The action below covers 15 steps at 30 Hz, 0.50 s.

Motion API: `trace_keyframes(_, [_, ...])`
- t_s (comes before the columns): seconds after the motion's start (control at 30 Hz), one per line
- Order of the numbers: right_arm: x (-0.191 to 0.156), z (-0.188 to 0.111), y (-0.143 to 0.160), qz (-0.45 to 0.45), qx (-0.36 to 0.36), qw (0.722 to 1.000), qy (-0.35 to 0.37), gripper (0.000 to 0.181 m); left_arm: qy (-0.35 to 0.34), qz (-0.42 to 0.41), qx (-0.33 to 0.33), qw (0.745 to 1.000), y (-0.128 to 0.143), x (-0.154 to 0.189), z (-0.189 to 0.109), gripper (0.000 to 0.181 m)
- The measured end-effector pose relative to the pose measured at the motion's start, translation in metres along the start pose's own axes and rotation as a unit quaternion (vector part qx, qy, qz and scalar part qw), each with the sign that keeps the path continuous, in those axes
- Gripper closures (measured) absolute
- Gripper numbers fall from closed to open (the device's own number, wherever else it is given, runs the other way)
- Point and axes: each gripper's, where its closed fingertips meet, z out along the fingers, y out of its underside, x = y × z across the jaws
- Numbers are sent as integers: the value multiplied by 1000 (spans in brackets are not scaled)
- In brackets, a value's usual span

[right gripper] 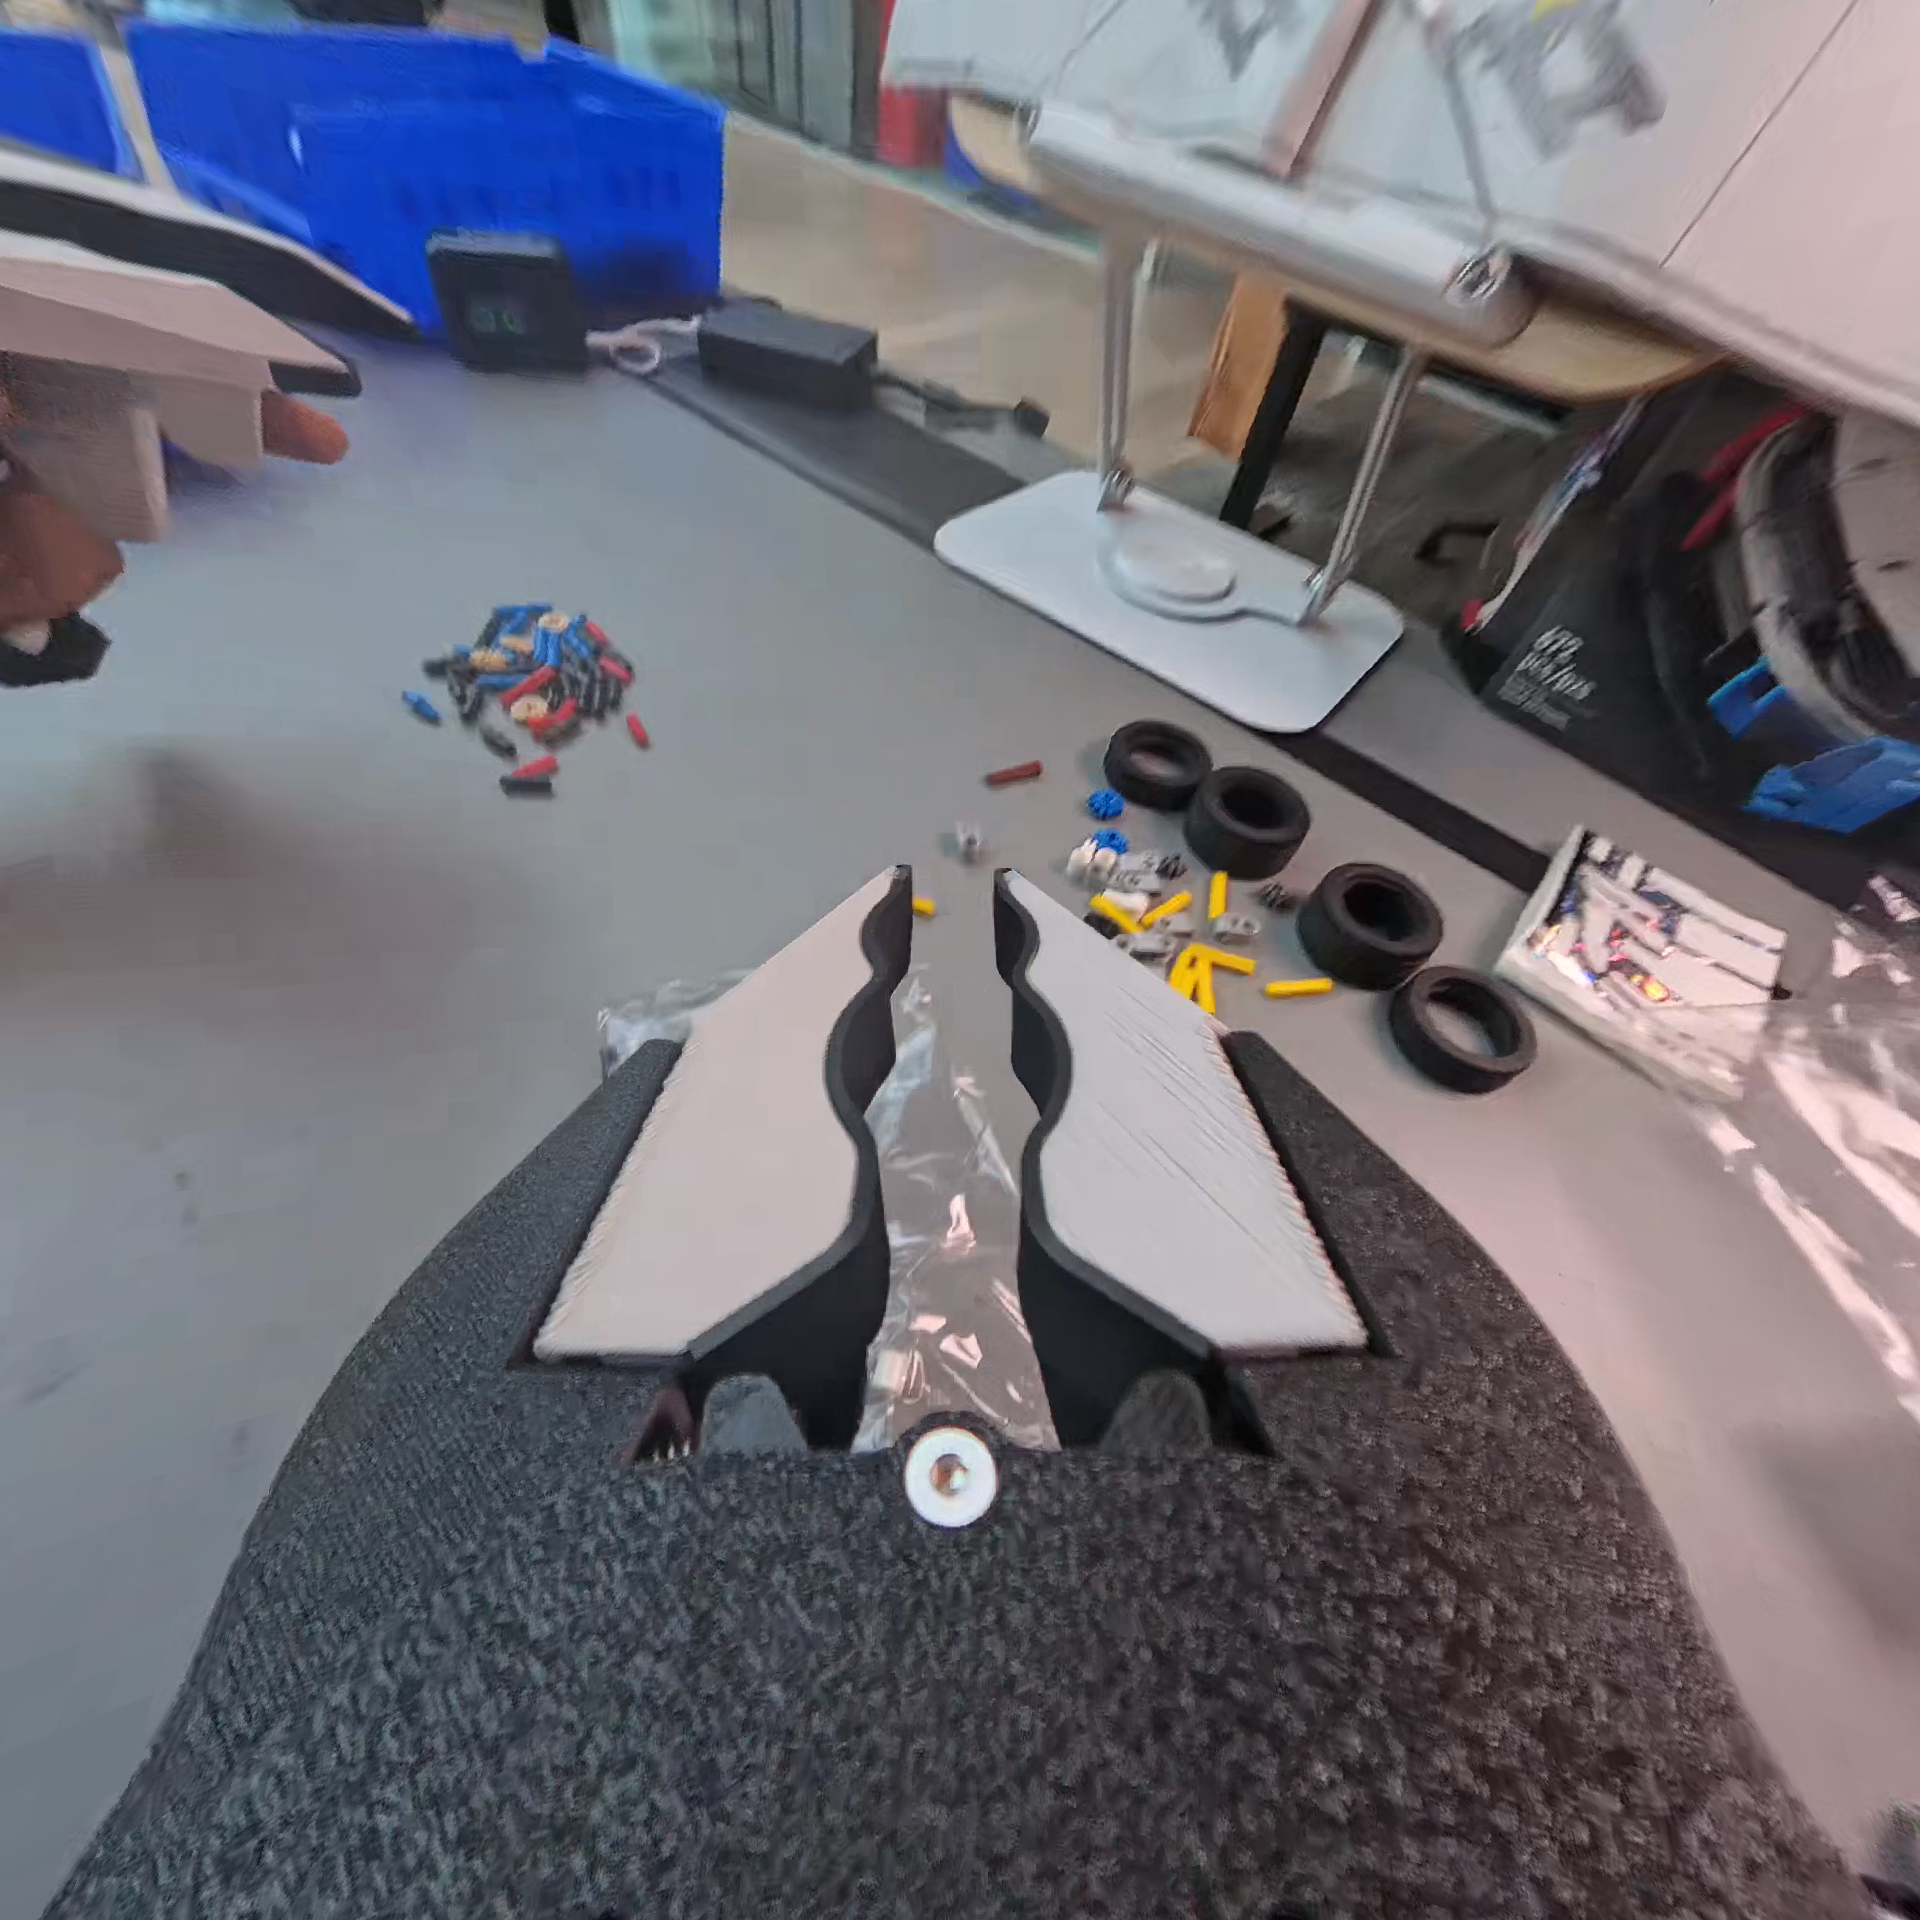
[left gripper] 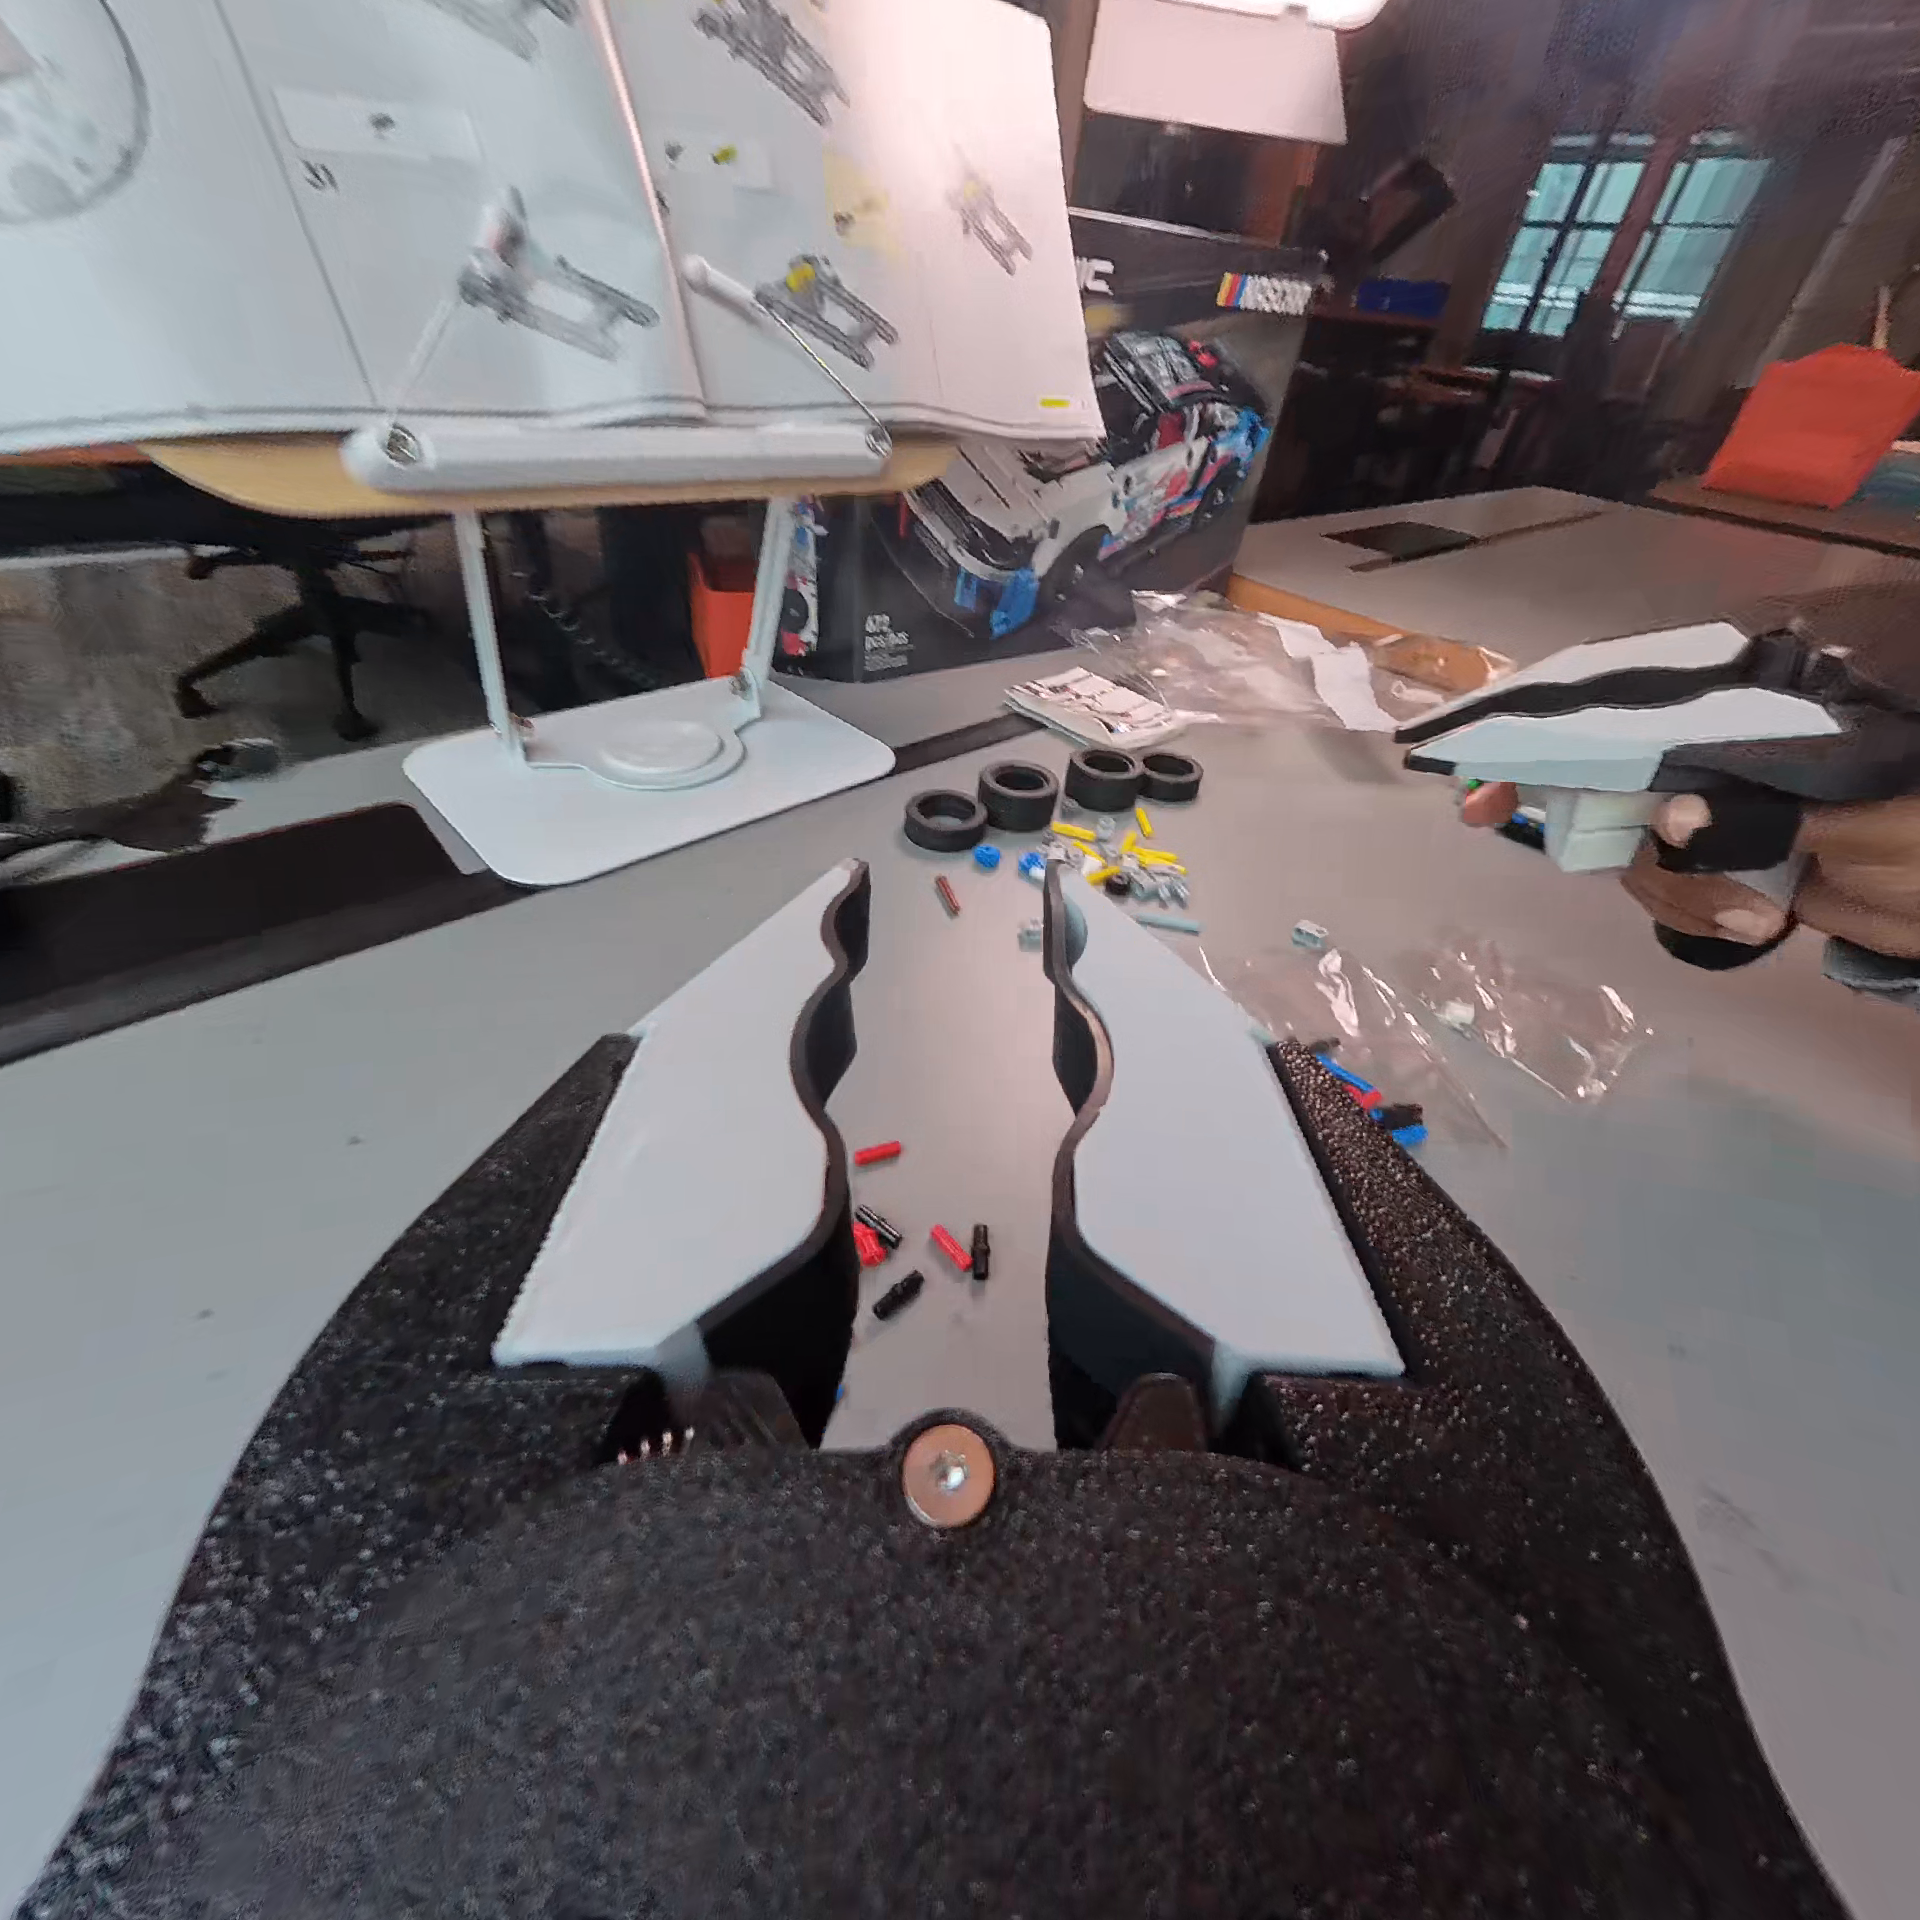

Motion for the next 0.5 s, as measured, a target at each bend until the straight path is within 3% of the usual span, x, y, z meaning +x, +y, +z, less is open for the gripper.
trace_keyframes(0.07, [-7,7,24,-4,-63,997,-39,148,29,11,-20,999,14,11,4,138])
trace_keyframes(0.23, [-9,21,56,-7,-164,979,-124,148,106,-4,-58,993,33,37,12,123])
trace_keyframes(0.5, [-8,36,85,-51,-293,929,-219,155,146,11,-76,986,42,59,6,126])
